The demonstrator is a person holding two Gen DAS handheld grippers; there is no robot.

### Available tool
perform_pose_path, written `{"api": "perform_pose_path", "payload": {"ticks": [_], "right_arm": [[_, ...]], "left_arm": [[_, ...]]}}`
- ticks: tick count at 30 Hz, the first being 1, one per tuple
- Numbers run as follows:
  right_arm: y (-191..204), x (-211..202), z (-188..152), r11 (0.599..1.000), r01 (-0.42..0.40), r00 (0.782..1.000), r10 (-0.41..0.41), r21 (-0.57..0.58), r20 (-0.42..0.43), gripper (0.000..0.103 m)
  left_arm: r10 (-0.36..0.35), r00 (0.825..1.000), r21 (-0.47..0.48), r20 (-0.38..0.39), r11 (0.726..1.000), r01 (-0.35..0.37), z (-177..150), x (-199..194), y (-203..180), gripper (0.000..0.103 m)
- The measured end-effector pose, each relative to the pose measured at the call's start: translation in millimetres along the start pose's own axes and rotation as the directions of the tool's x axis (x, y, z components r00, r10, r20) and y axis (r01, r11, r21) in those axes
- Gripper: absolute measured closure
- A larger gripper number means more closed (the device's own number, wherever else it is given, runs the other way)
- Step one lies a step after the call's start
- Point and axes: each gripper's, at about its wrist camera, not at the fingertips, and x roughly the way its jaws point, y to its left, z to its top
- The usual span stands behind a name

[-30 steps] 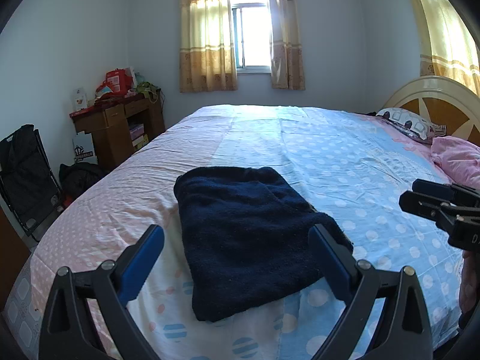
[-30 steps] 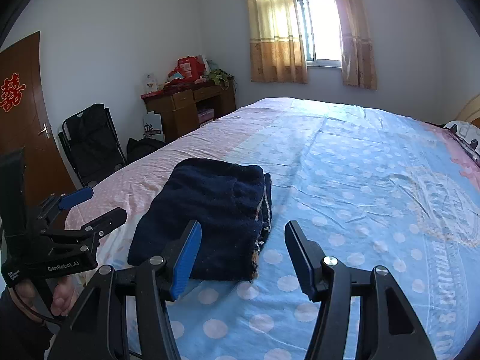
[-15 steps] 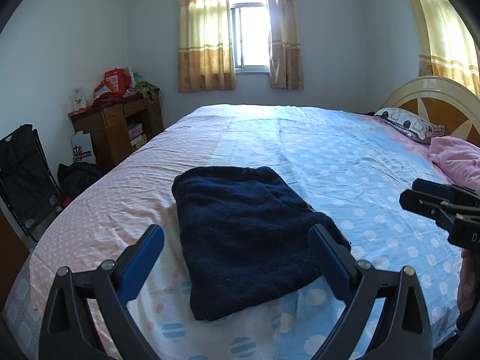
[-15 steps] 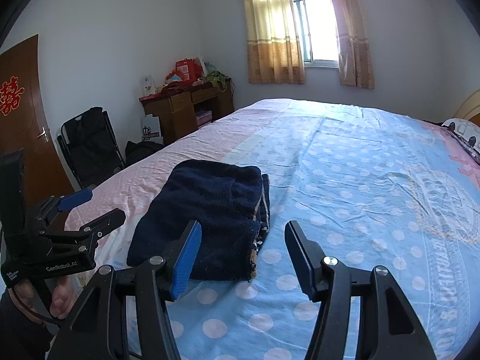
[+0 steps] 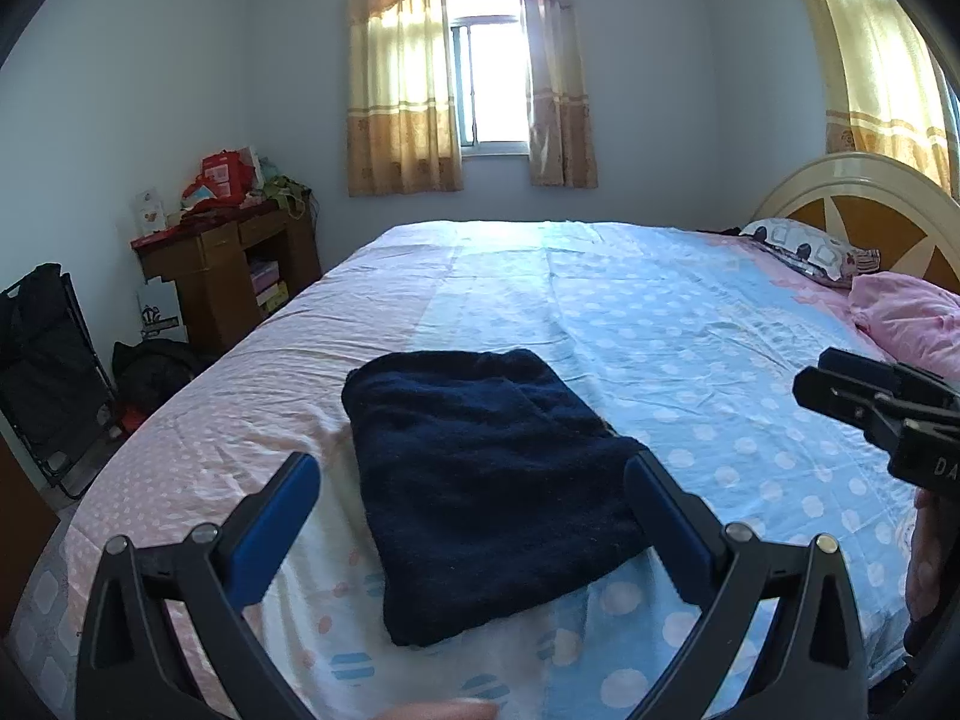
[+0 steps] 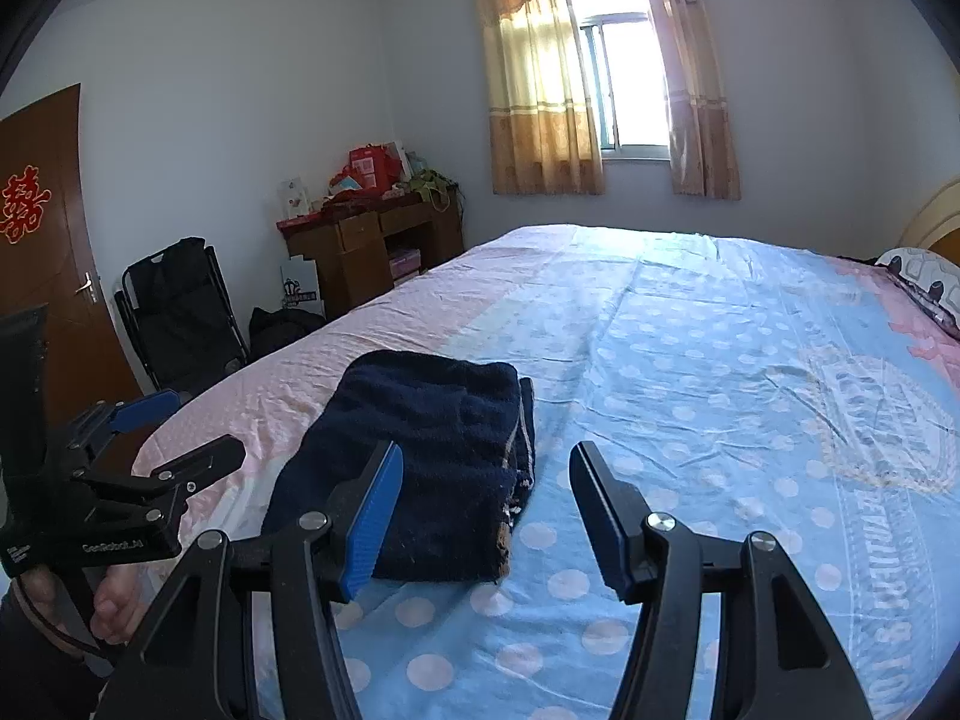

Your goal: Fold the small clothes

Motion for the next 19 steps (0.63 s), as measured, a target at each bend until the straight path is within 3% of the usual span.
{"api": "perform_pose_path", "payload": {"ticks": [13, 19], "right_arm": [[7.2, 1.3, -2.7, 0.999, -0.010, 1.000, 0.010, -0.031, -0.002, 0.044], [7.1, 3.3, -3.6, 0.999, -0.019, 1.000, 0.018, -0.032, -0.008, 0.044]], "left_arm": [[0.021, 1.000, -0.037, -0.010, 0.999, -0.022, -0.6, 4.6, 13.6, 0.000], [0.045, 0.999, -0.038, 0.023, 0.998, -0.044, -1.5, 0.8, 17.8, 0.000]]}}
